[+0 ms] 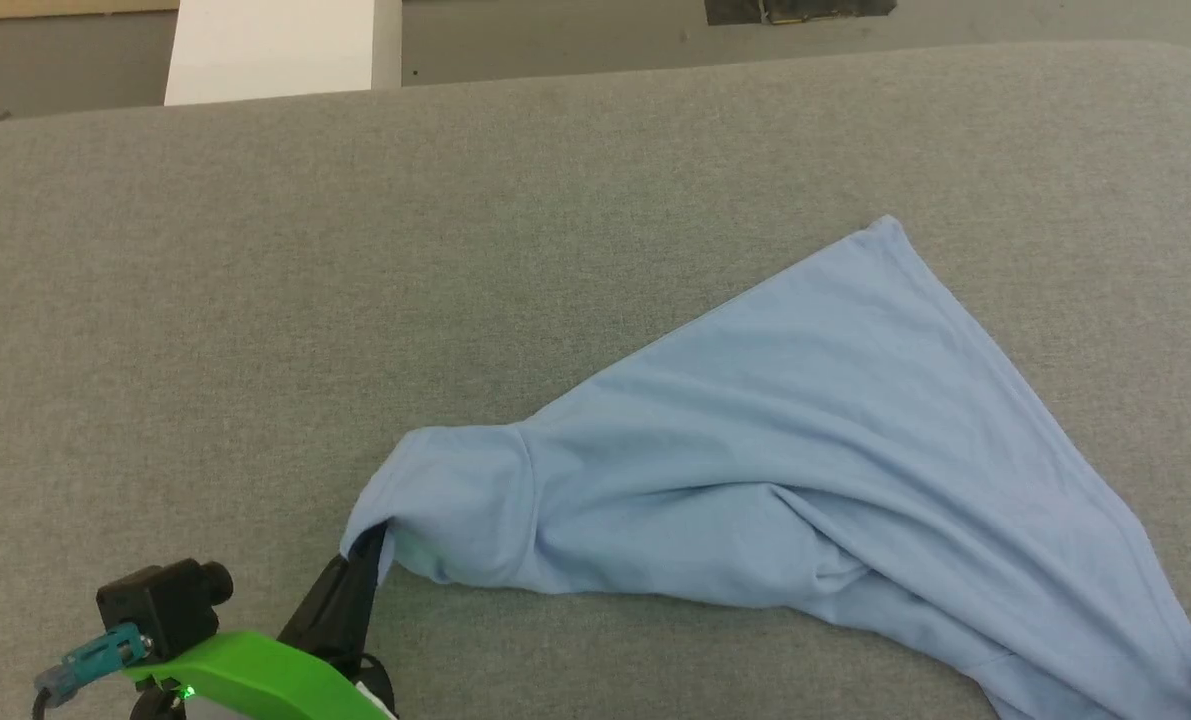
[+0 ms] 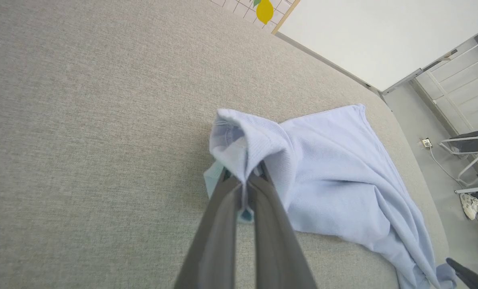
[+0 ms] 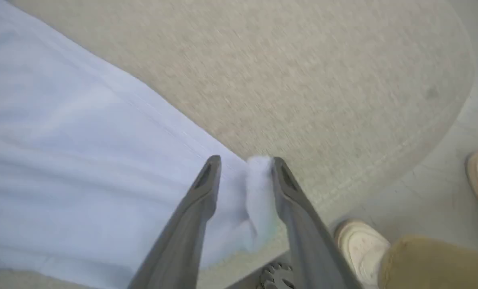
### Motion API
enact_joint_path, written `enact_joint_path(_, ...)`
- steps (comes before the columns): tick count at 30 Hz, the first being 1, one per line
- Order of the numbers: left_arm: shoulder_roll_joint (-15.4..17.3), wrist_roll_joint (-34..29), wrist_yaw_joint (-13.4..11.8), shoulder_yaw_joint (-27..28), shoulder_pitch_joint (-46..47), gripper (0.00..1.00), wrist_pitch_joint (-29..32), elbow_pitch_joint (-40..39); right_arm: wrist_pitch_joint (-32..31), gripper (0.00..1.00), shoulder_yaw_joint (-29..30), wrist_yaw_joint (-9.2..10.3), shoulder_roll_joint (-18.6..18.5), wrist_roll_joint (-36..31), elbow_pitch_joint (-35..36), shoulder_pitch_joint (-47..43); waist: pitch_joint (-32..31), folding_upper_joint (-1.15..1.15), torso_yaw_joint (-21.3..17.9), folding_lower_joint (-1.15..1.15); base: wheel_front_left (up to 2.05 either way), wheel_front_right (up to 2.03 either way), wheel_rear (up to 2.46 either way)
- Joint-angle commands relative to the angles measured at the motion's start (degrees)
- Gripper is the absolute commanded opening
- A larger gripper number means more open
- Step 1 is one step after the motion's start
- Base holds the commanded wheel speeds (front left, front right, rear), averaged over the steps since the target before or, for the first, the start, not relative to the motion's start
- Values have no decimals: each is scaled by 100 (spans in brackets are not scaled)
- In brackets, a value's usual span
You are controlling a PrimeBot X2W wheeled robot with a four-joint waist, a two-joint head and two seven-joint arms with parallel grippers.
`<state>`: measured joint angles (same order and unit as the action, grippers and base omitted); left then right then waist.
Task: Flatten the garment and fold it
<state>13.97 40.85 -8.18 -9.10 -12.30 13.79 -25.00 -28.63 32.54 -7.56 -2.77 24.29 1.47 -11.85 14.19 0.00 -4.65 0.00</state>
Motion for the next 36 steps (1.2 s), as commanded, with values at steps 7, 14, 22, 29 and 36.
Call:
enact_joint_path(7, -15, -93, 17, -168, 175, 0, 60, -75, -577, 100, -706, 8, -618, -91, 1391, 1374, 183, 0, 255, 0, 0, 0, 0)
enact_joint_path(14, -123, -255, 106, -508, 628, 0, 102, -37, -1113, 100, -1726, 8, -1441, -505, 656, 2936, 773, 0, 777, 0, 0, 0, 0)
enact_joint_path(22, -313, -388, 224, -881, 1069, 0, 85, 119, -1397, 100, -2310, 8, -1923, -860, -745, 4199, 1346, 0, 1341, 0, 0, 0, 0)
enact_joint_path(29, -410, -388, 311, -1028, 1293, 0, 62, 307, -1577, 100, -2634, 8, -2143, -765, -1440, 4511, 1531, 0, 1598, 0, 0, 0, 0)
enact_joint_path(36, -441, -360, 316, -1045, 1407, 0, 61, 410, -2054, 0, -2646, 8, -2125, -613, -2001, 4598, 1549, 0, 1648, 0, 0, 0, 0)
